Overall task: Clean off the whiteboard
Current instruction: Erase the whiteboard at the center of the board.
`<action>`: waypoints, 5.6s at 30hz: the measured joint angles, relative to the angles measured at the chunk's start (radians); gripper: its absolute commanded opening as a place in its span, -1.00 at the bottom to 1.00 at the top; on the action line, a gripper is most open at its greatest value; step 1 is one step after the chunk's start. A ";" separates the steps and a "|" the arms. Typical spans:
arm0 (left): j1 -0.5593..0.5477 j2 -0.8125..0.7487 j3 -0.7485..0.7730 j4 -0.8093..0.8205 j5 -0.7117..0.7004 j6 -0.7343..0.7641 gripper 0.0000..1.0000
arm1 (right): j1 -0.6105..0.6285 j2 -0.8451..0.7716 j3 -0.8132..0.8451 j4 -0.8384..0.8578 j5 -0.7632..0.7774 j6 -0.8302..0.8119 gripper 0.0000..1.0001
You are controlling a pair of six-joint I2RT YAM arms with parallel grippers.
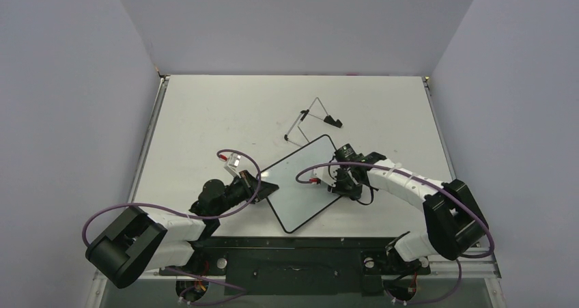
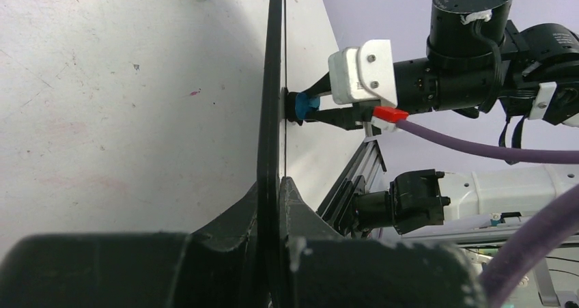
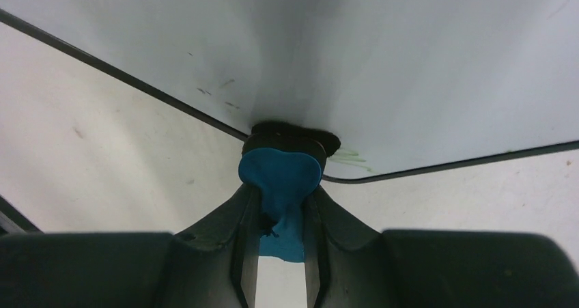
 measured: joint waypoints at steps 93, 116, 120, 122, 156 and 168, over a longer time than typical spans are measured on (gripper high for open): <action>0.005 -0.018 0.000 -0.014 0.013 0.012 -1.00 | 0.036 0.011 0.039 -0.029 -0.102 0.053 -1.00; 0.010 -0.022 0.000 -0.018 0.003 0.015 -1.00 | 0.131 -0.008 0.034 0.006 -0.093 0.087 -1.00; 0.010 -0.021 0.000 -0.018 0.000 0.015 -1.00 | -0.002 0.026 0.041 0.007 -0.074 0.109 -1.00; 0.010 -0.021 0.000 -0.018 -0.003 0.015 -1.00 | -0.086 0.051 0.048 0.013 -0.050 0.117 -1.00; 0.010 -0.014 0.000 -0.014 0.012 0.009 -1.00 | -0.229 0.207 0.201 -0.161 -0.077 0.030 -1.00; 0.017 -0.026 0.000 -0.023 0.019 0.016 -1.00 | -0.239 0.153 0.156 -0.171 -0.091 0.010 -1.00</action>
